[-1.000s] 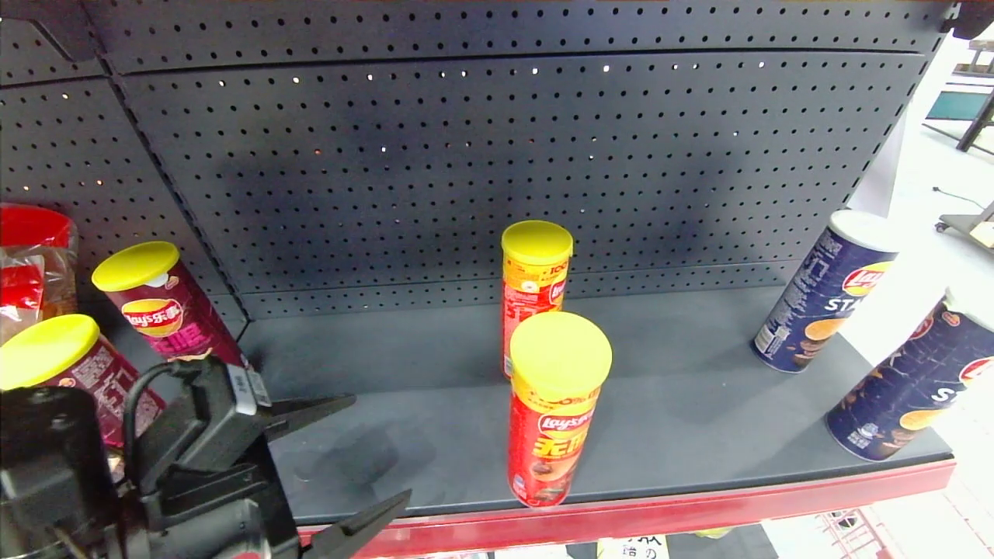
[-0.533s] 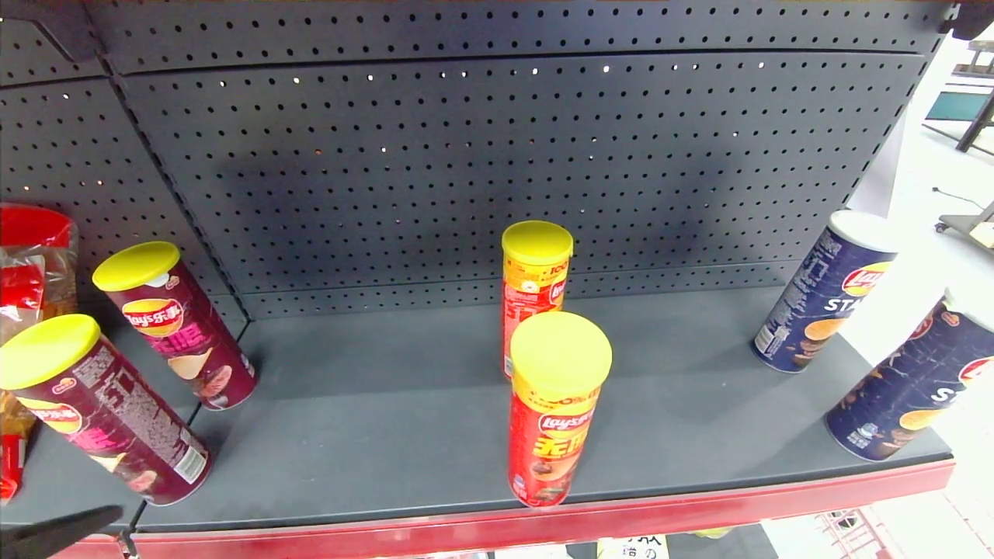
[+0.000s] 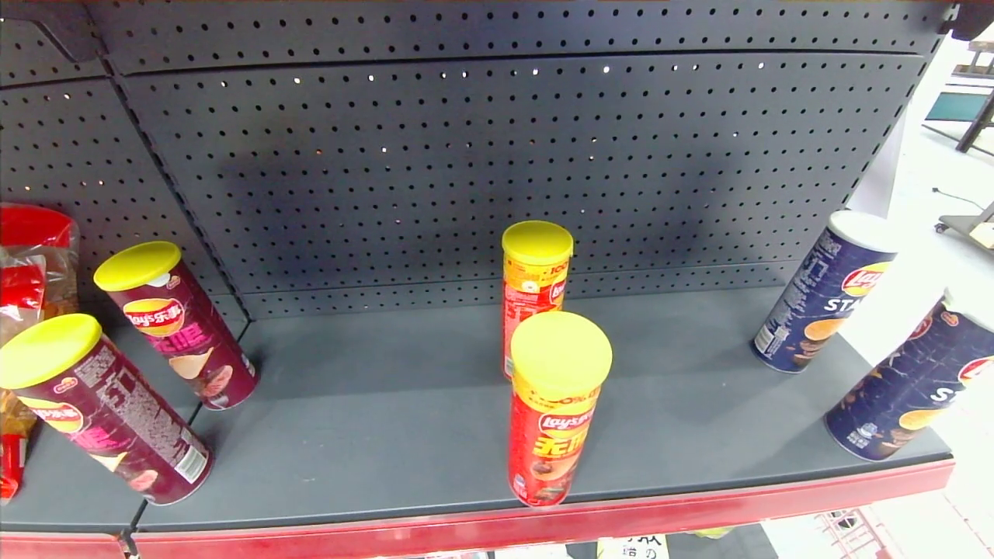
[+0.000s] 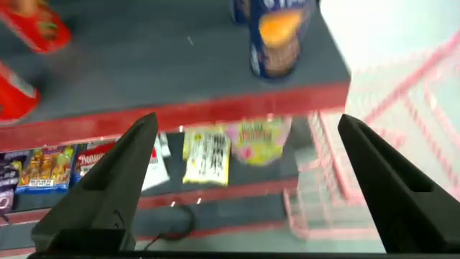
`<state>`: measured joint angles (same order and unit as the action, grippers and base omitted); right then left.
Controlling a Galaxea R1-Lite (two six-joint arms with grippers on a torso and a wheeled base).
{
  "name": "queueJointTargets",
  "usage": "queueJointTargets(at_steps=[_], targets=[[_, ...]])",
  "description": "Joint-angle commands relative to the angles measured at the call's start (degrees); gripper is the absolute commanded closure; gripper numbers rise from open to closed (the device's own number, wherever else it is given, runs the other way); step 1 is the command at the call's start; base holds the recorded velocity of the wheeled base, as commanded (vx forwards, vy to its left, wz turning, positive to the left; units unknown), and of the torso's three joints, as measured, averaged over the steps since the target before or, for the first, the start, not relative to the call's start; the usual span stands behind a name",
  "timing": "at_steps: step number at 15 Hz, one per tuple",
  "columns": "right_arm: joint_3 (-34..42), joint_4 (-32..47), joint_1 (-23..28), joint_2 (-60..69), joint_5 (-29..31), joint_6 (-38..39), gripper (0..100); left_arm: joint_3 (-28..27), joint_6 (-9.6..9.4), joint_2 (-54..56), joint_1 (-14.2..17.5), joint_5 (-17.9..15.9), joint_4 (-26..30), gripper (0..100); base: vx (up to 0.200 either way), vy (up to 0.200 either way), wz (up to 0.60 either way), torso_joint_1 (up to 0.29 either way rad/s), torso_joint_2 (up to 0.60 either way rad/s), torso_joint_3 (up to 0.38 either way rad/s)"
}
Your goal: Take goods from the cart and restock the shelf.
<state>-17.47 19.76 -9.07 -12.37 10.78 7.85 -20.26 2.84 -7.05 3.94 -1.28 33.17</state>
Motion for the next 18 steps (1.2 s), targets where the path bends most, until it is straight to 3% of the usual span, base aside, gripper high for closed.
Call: queueJointTargets(at_steps=[1, 3, 4, 5, 6, 7, 8, 9, 11, 13, 14, 15, 17, 18], targets=[[7.0, -1.2, 0.9, 4.8, -1.6, 1.4, 0, 8.9, 0.5, 2.0, 0.5, -2.1, -13.3, 0, 0.0, 0.0, 0.0, 0.0, 0.0, 0.0], [11.5, -10.3, -0.2, 6.7, -4.5, -2.8, 0, 16.0, 1.73, 2.0, 0.5, -5.4, -27.7, 0, 0.0, 0.0, 0.0, 0.0, 0.0, 0.0], [16.2, -19.8, -0.2, 6.7, -5.9, -5.4, 0, 16.5, 2.43, 2.1, 0.4, -7.7, -28.5, 0, 0.0, 0.0, 0.0, 0.0, 0.0, 0.0], [17.5, -22.7, -0.2, 6.7, -10.4, -7.1, 0, 16.6, 2.17, 2.1, 0.4, -8.4, -28.6, 0, 0.0, 0.0, 0.0, 0.0, 0.0, 0.0], [17.5, -20.3, -0.2, 6.7, -13.9, -8.4, 0, 16.7, 2.17, 2.1, 0.4, -8.6, -28.7, 0, 0.0, 0.0, 0.0, 0.0, 0.0, 0.0], [17.0, -18.9, -3.9, 6.3, -16.9, -10.3, 0, 16.9, 2.26, 2.1, 0.4, -9.7, -29.0, 0, 0.0, 0.0, 0.0, 0.0, 0.0, 0.0], [17.1, -19.1, -9.8, 6.8, -16.4, -8.7, 0, 17.1, 2.26, 2.1, 0.4, -12.1, -29.6, 0, 0.0, 0.0, 0.0, 0.0, 0.0, 0.0], [17.2, -19.1, -12.0, 6.3, -14.5, -7.2, 0, 17.1, 2.26, 2.1, 0.4, -13.7, -29.7, 0, 0.0, 0.0, 0.0, 0.0, 0.0, 0.0], [17.2, -19.2, 2.5, 5.7, -12.1, -7.4, 0, 17.0, 2.17, 2.1, 0.5, -10.1, -29.7, 0, 0.0, 0.0, 0.0, 0.0, 0.0, 0.0], [17.2, -19.2, 8.1, 7.6, -12.4, -7.5, 0, 16.9, 2.35, 1.9, 0.5, -4.8, -29.6, 0, 0.0, 0.0, 0.0, 0.0, 0.0, 0.0], [17.2, -19.2, 7.9, 8.7, -12.5, -7.6, 0, 16.9, 2.61, 2.0, 0.5, -4.6, -29.6, 0, 0.0, 0.0, 0.0, 0.0, 0.0, 0.0], [17.2, -19.3, 8.4, 10.5, -12.5, -8.4, 0, 17.1, 1.29, 2.4, 0.2, -7.8, -29.9, 0, 0.0, 0.0, 0.0, 0.0, 0.0, 0.0], [17.2, -19.3, 8.7, 11.7, -13.6, -8.4, 0, 17.4, -0.2, 3.0, -0.9, -17.8, -30.2, 0, 0.0, 0.0, 0.0, 0.0, 0.0, 0.0], [17.3, -19.3, 8.7, 11.6, -13.7, -8.5, 0, 17.4, -0.2, 2.8, -1.2, -19.2, -30.2, 0, 0.0, 0.0, 0.0, 0.0, 0.0, 0.0]])
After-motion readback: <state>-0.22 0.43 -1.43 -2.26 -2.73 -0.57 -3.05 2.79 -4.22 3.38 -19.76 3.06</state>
